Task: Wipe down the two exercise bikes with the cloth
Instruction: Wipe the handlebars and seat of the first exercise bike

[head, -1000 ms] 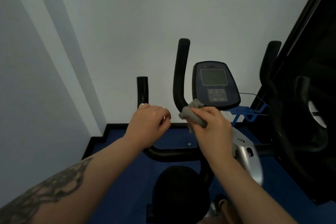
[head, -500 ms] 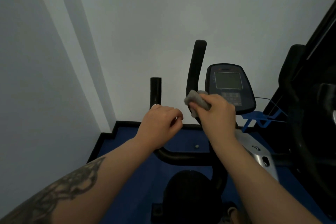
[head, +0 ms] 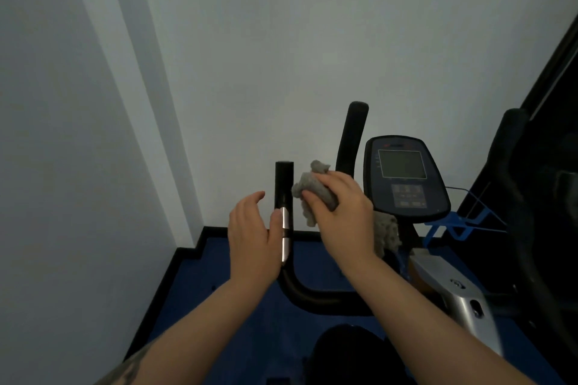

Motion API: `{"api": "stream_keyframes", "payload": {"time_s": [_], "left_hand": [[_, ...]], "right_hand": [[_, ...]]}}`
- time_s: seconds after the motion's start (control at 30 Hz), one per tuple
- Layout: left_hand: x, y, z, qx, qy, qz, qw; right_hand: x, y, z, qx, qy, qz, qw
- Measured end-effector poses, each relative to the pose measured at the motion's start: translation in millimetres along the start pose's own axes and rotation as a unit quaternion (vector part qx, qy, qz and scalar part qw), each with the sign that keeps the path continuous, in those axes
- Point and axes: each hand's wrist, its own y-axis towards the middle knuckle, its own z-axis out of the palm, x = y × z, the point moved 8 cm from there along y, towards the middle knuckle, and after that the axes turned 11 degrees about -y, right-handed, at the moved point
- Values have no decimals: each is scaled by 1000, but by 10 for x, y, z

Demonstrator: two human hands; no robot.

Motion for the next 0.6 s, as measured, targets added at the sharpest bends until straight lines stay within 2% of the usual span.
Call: {"api": "stream_keyframes", "payload": {"time_s": [0.1,0.23,0.4,0.47,0.6], "left_hand": [[83,21,76,73,53,-8,996],[53,-60,103,97,99,15,990],[23,-97,109,93,63,17,994],[56,-68,101,101,28,4,995],[65,5,104,78,-34,-10,996]], "right_hand": [[-16,-1,251,35,30,31,998],[-67,54,455,61,54,53,995],[25,214,527,19,94,33,995],[-68,134,523,0,104,61,993],[-206,105,528,24,97,114,988]]}}
